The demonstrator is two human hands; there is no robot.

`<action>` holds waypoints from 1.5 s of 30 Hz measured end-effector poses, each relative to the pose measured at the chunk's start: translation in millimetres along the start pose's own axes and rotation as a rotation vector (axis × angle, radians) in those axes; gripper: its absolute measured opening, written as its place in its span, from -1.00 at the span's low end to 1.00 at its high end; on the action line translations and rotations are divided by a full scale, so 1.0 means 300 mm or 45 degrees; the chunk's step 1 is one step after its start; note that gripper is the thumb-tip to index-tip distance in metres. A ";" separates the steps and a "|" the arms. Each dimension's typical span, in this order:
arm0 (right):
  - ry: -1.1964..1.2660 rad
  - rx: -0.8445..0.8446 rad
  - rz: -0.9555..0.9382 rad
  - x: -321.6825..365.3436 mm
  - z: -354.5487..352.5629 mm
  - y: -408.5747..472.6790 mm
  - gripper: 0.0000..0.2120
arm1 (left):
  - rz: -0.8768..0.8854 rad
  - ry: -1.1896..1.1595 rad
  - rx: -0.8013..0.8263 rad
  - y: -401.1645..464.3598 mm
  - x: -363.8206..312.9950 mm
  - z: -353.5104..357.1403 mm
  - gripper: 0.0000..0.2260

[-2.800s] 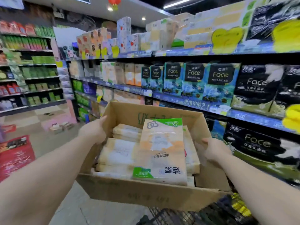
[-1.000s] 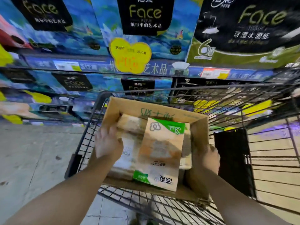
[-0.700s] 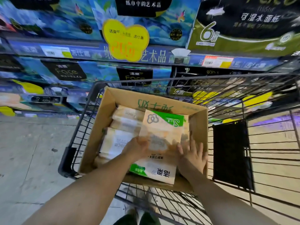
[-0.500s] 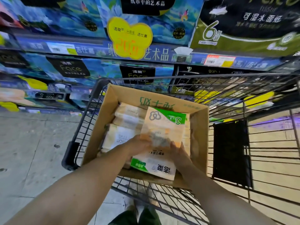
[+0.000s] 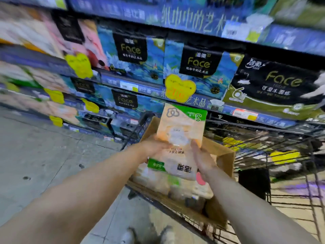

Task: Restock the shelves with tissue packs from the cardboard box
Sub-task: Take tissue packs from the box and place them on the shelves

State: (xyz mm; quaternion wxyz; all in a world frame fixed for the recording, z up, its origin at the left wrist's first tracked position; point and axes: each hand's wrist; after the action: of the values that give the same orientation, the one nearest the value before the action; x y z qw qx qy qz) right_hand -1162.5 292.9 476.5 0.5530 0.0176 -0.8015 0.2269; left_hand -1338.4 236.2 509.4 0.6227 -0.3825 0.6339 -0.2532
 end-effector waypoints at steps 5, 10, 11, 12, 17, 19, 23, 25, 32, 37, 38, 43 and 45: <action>0.061 0.130 -0.225 0.277 0.240 -0.015 -0.39 | 0.138 -0.115 -0.256 -0.193 -0.040 -0.312 -0.61; 0.031 0.264 -0.532 0.594 0.603 -0.097 -0.53 | 0.312 -0.207 -0.635 -0.439 -0.010 -0.696 -0.76; 0.016 0.289 -0.592 0.652 0.690 -0.120 -0.54 | 0.333 -0.218 -0.712 -0.494 0.010 -0.783 -0.80; 0.007 0.312 -0.642 0.709 0.777 -0.147 -0.54 | 0.357 -0.219 -0.767 -0.538 0.032 -0.876 -0.81; 0.102 0.459 -0.896 0.958 1.260 -0.295 -0.61 | 0.461 -0.203 -1.077 -0.790 0.144 -1.343 -0.83; 0.158 0.501 -0.959 1.060 1.423 -0.355 -0.55 | 0.492 -0.171 -1.170 -0.890 0.172 -1.497 -0.90; 0.231 0.512 -1.012 1.237 1.671 -0.435 -0.53 | 0.567 -0.228 -1.245 -1.030 0.216 -1.756 -0.72; 0.221 0.528 -1.038 1.313 1.767 -0.442 -0.56 | 0.635 -0.314 -1.234 -1.051 0.225 -1.877 -0.86; 0.169 0.540 -1.096 1.530 2.047 -0.321 -0.54 | 0.685 -0.428 -1.258 -0.941 0.190 -2.261 -0.56; 0.171 0.583 -1.128 1.669 2.288 -0.157 -0.37 | 0.715 -0.383 -1.330 -0.856 0.113 -2.522 -0.55; 0.174 0.602 -1.124 1.701 2.334 -0.125 -0.40 | 0.703 -0.387 -1.346 -0.843 0.094 -2.581 -0.57; 0.167 0.682 -1.080 1.863 2.565 0.045 -0.41 | 0.697 -0.467 -1.361 -0.781 0.010 -2.846 -0.54; 0.157 0.716 -1.107 1.914 2.653 0.085 -0.45 | 0.693 -0.523 -1.363 -0.747 0.010 -2.945 -0.49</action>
State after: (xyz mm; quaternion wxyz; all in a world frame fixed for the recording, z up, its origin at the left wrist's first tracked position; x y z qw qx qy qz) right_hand -2091.5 138.7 754.2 0.6161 0.4832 -0.5943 0.1837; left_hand -2168.7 -33.1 771.4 0.4961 -0.5068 0.6149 0.3449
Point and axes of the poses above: each hand's wrist, its own y-axis towards the middle knuckle, its own z-axis out of the palm, x = y × z, and after that the axes turned 14 degrees about -z, right-handed
